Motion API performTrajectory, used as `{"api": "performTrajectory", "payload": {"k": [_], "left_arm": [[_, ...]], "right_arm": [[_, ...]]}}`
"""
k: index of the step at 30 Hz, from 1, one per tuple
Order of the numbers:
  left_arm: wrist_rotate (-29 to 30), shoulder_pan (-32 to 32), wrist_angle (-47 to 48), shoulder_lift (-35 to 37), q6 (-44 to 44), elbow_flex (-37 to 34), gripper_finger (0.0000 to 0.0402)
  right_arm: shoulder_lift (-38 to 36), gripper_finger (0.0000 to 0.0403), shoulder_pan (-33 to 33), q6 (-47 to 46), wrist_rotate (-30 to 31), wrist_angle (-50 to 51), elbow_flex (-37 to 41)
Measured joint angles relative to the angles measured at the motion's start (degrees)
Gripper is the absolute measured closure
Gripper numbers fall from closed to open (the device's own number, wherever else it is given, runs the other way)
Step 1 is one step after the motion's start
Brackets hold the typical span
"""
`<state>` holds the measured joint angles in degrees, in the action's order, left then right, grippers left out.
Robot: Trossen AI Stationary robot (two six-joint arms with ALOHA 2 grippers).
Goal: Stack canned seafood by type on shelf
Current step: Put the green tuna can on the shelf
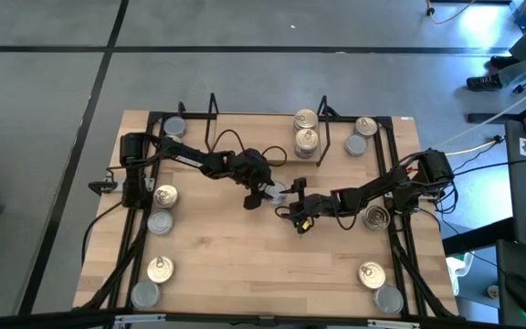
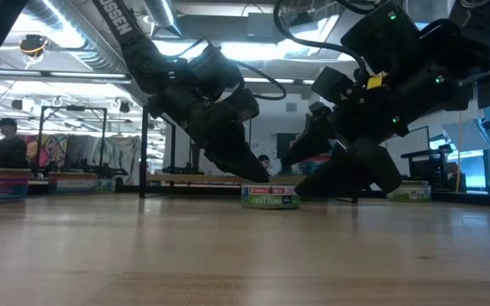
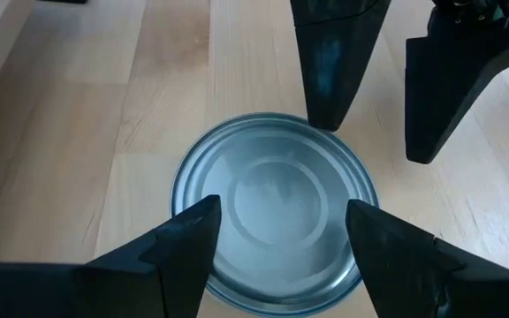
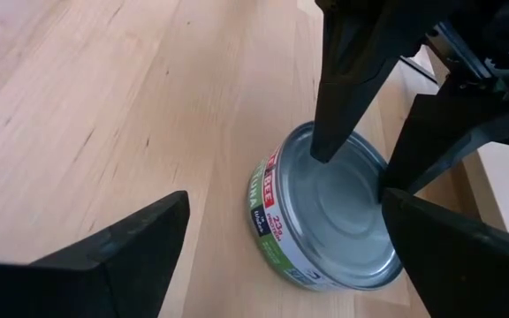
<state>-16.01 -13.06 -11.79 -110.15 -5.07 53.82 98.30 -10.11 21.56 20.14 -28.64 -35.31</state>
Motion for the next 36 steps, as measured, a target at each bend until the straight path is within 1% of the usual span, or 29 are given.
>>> {"api": "performTrajectory", "payload": {"k": [6, 12, 17, 19, 25, 31, 35, 36], "left_arm": [[0.04, 0.0, -0.02, 0.39, 0.38, -0.02, 0.0153], [1.19, 0.26, 3.4, 4.04, 1.79, -0.34, 0.0153], [4.62, 1.05, 6.57, 7.43, -0.42, -0.19, 0.0153], [5.25, 1.07, 7.61, 7.17, -1.71, -0.24, 0.0153], [5.87, 1.33, 6.56, 4.39, -4.5, -0.09, 0.0153], [5.96, 1.29, 4.86, 1.75, -4.5, 0.26, 0.0153], [5.91, 1.29, 3.63, 0.7, -3.31, 0.26, 0.0153], [5.83, 1.28, 3.49, 0.62, -2.96, 0.26, 0.0153]], "right_arm": [[0.0, 0.0029, 0.0, -0.02, 0.0, 0.0, 0.0], [0.0, 0.0029, 0.0, -0.02, 0.0, 0.05, 0.0], [0.0, 0.0029, 0.0, -0.02, 0.0, 0.06, 0.0], [0.0, 0.0029, 0.03, -0.02, 0.0, 0.03, 0.0], [0.0, 0.0029, 0.45, -0.08, -0.05, -0.21, 0.0], [0.7, 0.0029, 0.44, 0.2, -0.15, -0.78, 0.0], [3.04, 0.0029, 0.42, 4.02, 0.04, -1.69, -0.09], [3.81, 0.0029, 0.42, 4.56, 1.01, -1.57, -0.37]]}}
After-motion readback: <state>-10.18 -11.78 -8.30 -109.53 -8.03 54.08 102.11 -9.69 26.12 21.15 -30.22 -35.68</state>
